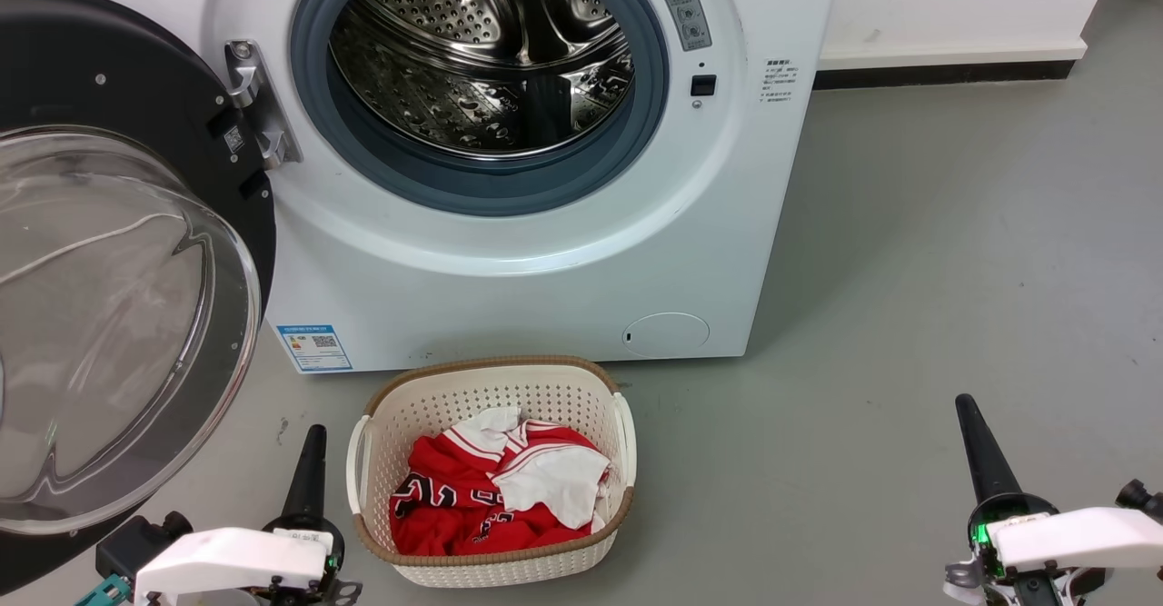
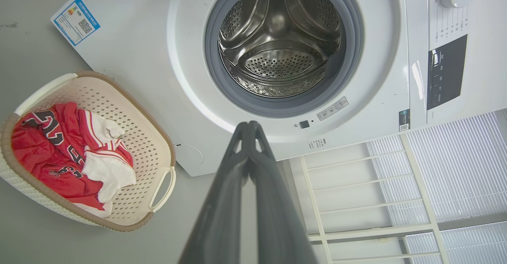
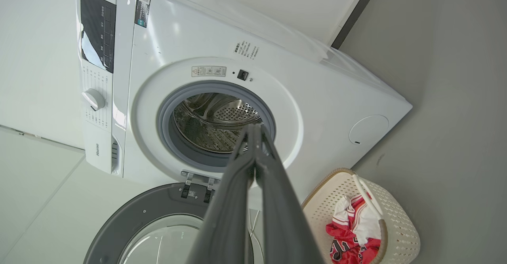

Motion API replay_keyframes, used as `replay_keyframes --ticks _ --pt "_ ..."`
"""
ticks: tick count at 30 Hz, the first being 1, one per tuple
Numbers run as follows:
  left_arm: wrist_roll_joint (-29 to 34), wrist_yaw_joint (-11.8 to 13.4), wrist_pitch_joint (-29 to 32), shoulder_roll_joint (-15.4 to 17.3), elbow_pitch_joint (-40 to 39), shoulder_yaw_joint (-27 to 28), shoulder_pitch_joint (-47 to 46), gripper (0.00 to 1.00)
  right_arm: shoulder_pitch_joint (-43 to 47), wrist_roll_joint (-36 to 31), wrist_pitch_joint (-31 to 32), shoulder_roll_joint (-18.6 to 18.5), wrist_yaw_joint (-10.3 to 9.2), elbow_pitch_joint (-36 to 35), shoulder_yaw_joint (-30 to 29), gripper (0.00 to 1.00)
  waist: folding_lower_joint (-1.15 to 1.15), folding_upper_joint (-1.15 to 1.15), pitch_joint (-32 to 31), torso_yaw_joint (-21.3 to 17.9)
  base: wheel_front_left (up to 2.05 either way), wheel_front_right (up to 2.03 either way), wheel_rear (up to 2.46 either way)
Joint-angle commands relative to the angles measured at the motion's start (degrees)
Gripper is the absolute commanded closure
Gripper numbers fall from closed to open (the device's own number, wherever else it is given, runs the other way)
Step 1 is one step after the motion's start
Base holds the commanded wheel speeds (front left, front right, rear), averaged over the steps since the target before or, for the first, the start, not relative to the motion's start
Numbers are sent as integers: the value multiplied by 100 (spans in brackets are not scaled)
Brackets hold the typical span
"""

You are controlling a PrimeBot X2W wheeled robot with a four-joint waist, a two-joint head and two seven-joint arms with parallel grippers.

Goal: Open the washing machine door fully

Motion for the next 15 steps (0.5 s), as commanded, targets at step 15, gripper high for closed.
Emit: replay_keyframes --ticks 15 --pt "-893 -110 239 28 108 75 -288 100 -305 883 220 -19 -1 135 -96 100 0 0 22 15 0 0 0"
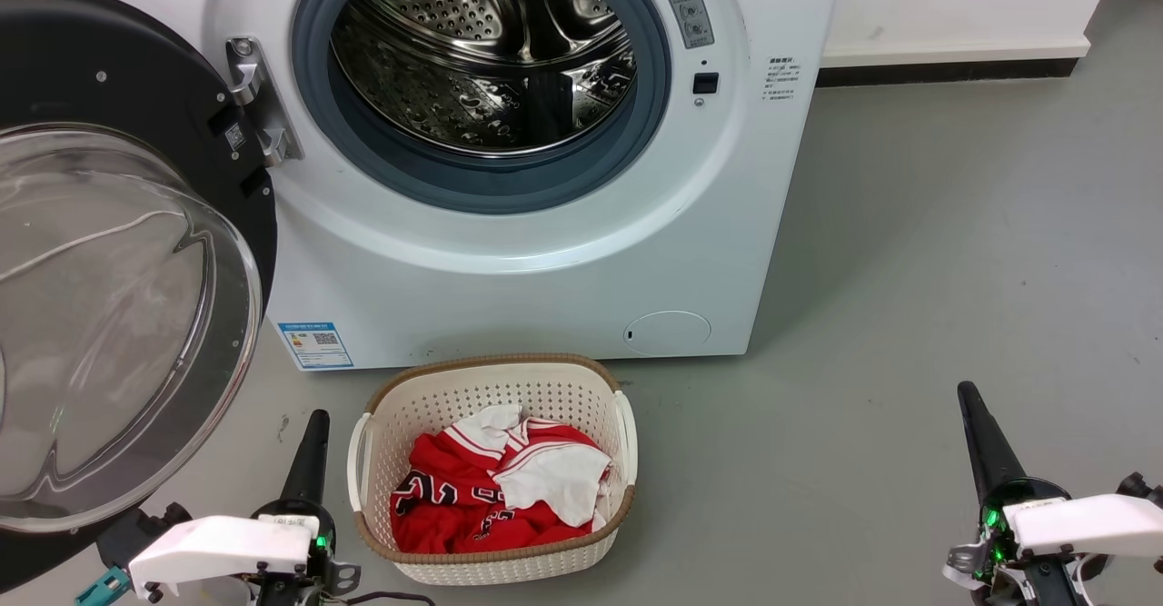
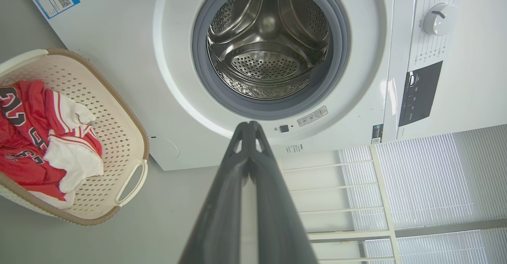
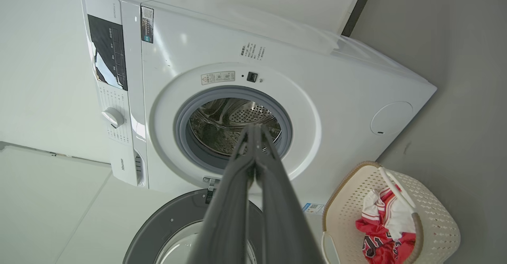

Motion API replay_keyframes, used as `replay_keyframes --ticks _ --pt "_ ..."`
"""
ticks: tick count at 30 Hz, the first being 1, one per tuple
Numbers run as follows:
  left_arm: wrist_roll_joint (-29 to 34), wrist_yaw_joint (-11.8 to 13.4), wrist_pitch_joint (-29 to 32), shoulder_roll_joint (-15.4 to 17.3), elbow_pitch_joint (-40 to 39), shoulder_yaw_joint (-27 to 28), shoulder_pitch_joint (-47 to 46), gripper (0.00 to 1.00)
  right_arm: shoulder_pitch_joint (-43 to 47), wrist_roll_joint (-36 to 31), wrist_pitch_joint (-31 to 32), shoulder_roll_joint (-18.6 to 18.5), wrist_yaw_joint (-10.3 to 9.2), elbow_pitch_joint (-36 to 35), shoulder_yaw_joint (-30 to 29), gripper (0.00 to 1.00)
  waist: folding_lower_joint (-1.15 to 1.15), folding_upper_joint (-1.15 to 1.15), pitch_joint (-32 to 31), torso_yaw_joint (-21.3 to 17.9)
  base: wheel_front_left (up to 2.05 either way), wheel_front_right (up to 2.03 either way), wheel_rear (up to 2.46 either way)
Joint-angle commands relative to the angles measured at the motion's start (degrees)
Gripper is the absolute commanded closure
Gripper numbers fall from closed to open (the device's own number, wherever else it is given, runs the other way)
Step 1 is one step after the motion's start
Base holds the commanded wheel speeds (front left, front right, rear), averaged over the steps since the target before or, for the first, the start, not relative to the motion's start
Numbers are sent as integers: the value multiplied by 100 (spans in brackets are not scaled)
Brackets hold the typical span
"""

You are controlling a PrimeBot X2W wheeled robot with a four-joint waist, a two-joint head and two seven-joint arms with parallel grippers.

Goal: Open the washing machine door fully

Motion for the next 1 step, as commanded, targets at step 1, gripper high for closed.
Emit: replay_keyframes --ticks 1 --pt "-134 -26 50 28 3 24 -113 100 -122 144 35 -19 -1 10 -23 100 0 0 2 2 0 0 0"
